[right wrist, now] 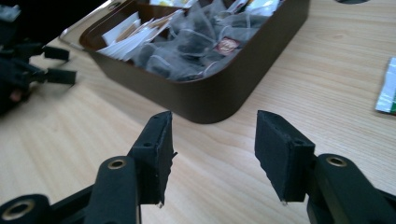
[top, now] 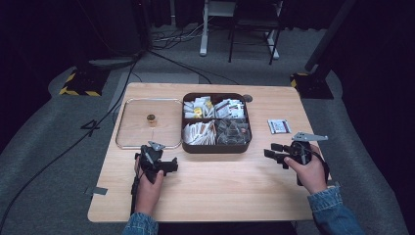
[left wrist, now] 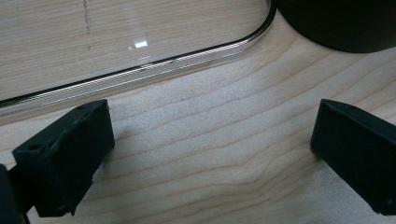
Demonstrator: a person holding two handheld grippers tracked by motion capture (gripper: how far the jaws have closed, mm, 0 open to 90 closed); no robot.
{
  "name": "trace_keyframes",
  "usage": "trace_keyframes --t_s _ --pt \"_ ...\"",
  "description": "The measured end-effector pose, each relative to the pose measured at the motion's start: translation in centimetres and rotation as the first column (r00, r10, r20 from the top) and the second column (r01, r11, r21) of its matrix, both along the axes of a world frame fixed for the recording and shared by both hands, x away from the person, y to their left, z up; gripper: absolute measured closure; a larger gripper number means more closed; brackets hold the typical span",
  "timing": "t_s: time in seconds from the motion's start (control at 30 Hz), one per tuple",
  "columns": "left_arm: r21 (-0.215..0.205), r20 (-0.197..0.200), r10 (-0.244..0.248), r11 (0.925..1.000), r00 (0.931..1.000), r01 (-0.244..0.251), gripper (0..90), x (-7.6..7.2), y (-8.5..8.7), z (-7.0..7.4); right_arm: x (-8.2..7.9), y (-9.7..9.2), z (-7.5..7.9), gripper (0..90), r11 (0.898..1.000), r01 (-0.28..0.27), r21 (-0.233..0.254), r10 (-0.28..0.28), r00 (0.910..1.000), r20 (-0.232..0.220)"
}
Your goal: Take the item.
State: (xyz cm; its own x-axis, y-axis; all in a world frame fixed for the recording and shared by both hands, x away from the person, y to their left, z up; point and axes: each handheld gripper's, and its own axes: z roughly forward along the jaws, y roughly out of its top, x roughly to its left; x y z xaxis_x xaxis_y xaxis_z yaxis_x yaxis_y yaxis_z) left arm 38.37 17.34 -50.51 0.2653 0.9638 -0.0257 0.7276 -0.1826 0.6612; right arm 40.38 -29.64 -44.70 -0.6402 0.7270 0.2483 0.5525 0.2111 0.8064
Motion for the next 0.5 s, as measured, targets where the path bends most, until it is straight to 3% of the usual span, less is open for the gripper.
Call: trace_keyframes --t_s 0.07,0.2,0.4,0.5 --pt "0.0 0.0 0.0 1.0 1.0 0.0 0.0 0.0 0.0 0.0 0.0 0.2 -0.2 47.6 0.998 -0.023 -0.055 0.024 0.9997 0.005" --pt "0.0 0.0 0.0 1.0 1.0 0.0 0.0 0.0 0.0 0.0 -0.2 0.2 -0.7 47.6 0.998 -0.024 -0.055 0.024 0.9997 0.0" --pt "0.0 0.0 0.0 1.0 1.0 0.0 0.0 0.0 0.0 0.0 -0.8 1.1 -2.4 47.3 0.992 -0.061 -0.107 0.057 0.9977 -0.037" --pt "0.0 0.0 0.0 1.0 1.0 0.0 0.0 0.0 0.0 0.0 -1.0 1.4 -3.1 46.5 0.987 -0.081 -0.14 0.077 0.9964 -0.035"
